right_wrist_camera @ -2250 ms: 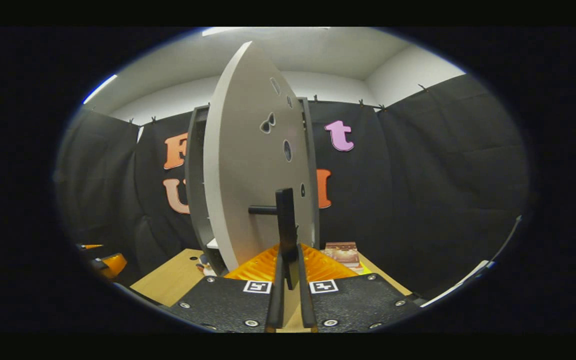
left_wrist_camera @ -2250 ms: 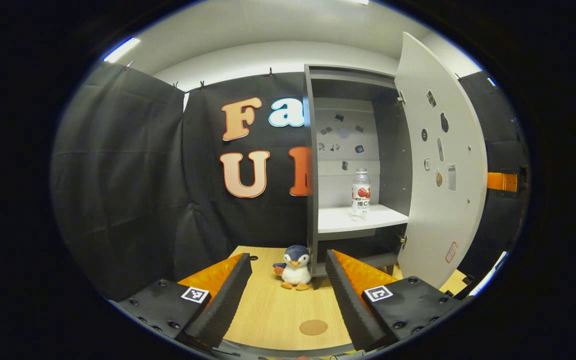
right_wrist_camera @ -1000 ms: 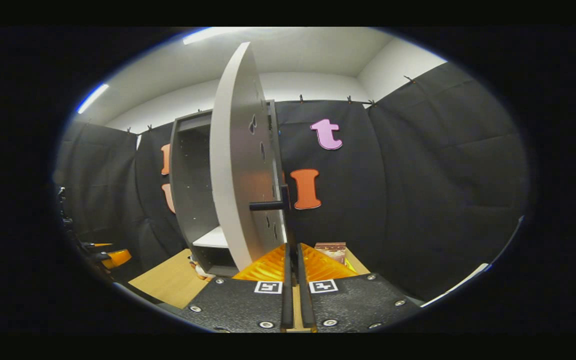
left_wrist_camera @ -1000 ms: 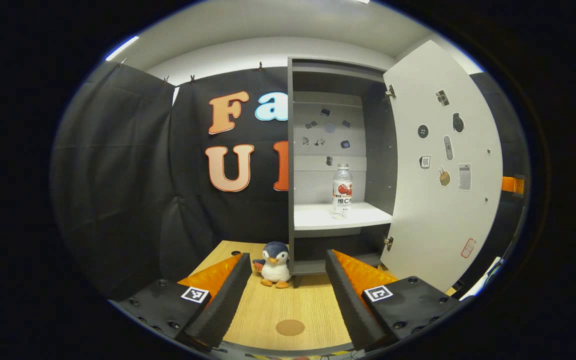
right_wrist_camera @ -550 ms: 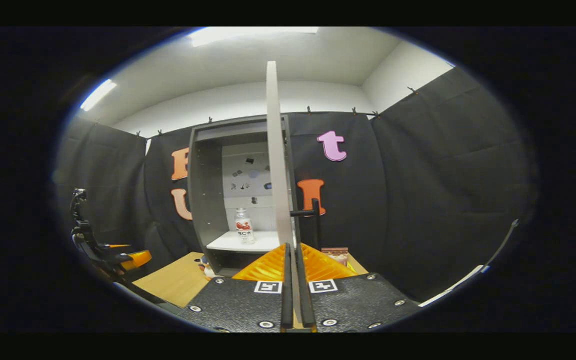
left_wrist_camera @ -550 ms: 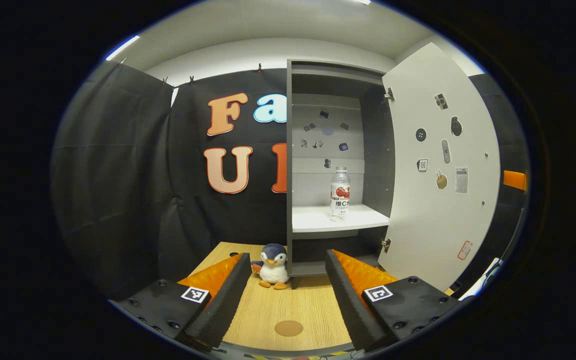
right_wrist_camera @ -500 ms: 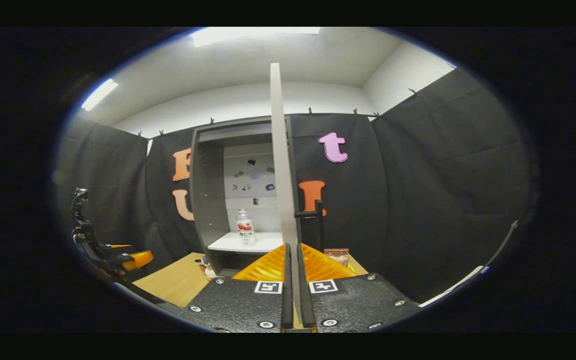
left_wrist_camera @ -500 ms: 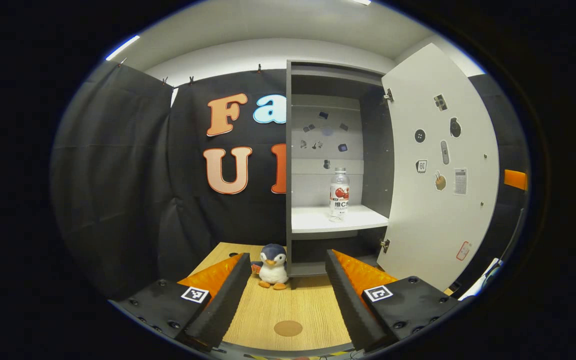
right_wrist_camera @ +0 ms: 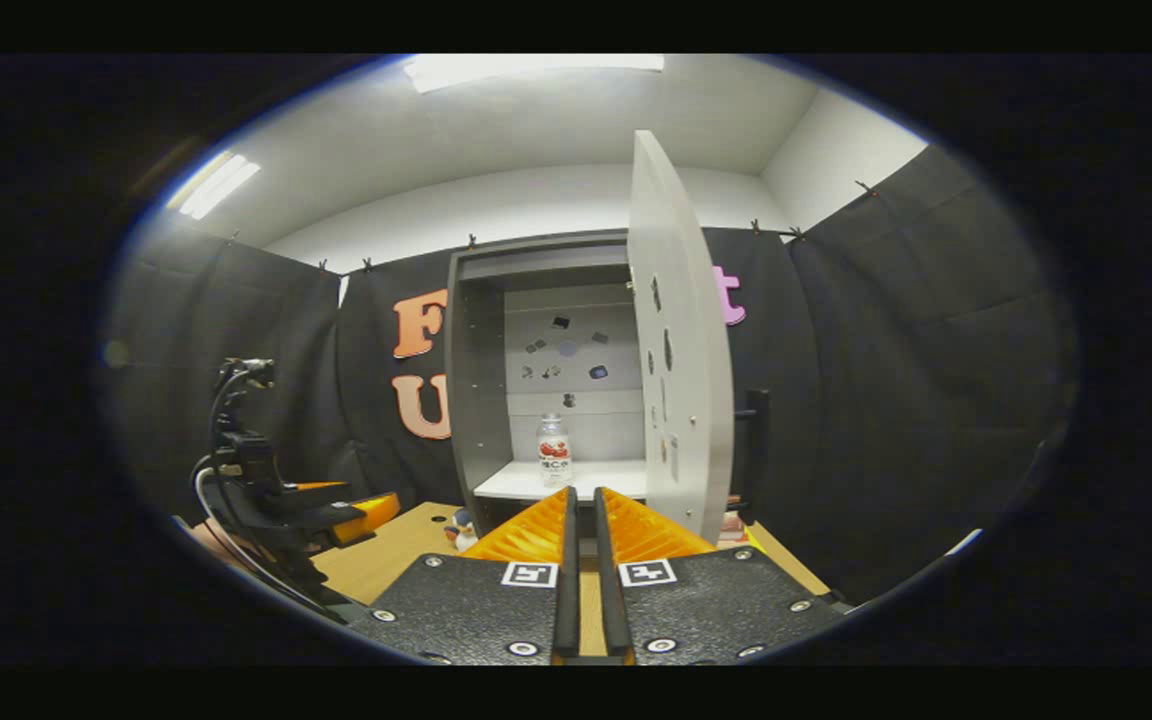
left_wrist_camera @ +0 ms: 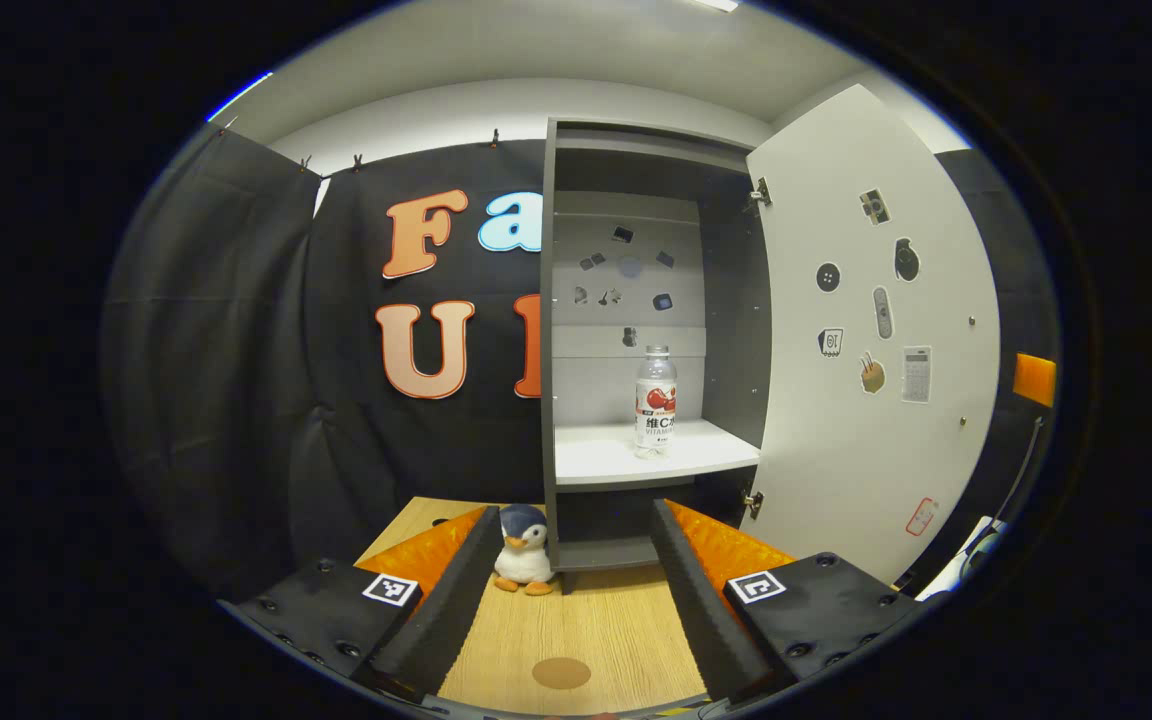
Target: Open the cabinet door with the right hand, grasp the bottle in the cabinet with the left hand and place it on the coaster, then close the cabinet door with the right hand.
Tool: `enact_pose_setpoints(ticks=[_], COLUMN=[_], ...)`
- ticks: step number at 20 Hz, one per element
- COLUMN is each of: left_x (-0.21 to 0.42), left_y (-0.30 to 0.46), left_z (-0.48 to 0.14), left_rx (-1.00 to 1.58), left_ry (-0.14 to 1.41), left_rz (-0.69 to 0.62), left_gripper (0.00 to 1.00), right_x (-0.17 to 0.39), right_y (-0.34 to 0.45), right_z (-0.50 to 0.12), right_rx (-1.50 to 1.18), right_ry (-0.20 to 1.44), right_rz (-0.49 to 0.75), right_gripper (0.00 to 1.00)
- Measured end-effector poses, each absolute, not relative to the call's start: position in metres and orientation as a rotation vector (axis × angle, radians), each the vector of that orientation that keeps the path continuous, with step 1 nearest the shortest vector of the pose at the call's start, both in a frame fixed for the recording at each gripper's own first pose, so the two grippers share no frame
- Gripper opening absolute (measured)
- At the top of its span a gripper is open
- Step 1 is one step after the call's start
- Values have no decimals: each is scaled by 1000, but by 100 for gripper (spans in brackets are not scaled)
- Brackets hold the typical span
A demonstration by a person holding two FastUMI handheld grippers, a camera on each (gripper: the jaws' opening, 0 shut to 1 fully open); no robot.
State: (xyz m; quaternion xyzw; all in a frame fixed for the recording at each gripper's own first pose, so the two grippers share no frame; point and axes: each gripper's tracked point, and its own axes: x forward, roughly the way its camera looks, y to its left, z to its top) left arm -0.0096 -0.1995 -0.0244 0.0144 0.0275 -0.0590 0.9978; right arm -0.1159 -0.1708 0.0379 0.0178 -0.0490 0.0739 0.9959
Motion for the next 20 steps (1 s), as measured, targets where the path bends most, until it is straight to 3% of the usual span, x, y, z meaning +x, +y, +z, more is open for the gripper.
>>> enact_pose_setpoints(ticks=[1, 2, 3, 4, 6, 7, 8, 9, 14, 17, 20], left_x=[5, 21, 38, 53, 89, 108, 126, 146, 227, 259, 284], left_y=[-205, -211, -218, -226, -241, -250, -259, -268, -304, -323, -333], left_z=[-24, -22, -19, -18, -17, -15, -15, -13, -10, -8, -8], left_rx=[22, 17, 13, 10, 2, -4, -8, -13, -42, -36, -7], left_ry=[51, 42, 33, 28, 22, 18, 15, 12, -2, -14, -35], left_rz=[-133, -149, -165, -176, -207, -226, -249, -264, -340, -377, -387], left_gripper=[97, 94, 99, 98, 96, 95, 94, 95, 95, 99, 94], right_x=[-110, -104, -96, -89, -71, -58, -48, -38, 0, 14, 27], right_y=[-164, -158, -154, -150, -144, -142, -143, -146, -146, -148, -149], right_z=[35, 33, 32, 31, 29, 27, 23, 19, -10, -17, -23], right_rx=[34, 30, 26, 20, 21, 23, 17, 11, 37, 54, 50], right_ry=[-94, -91, -91, -92, -98, -97, -89, -88, -15, 20, 48], right_rz=[150, 149, 143, 138, 119, 106, 84, 59, -7, -45, -73], right_gripper=[17, 17, 9, 19, 19, 27, 24, 36, 51, 52, 53])
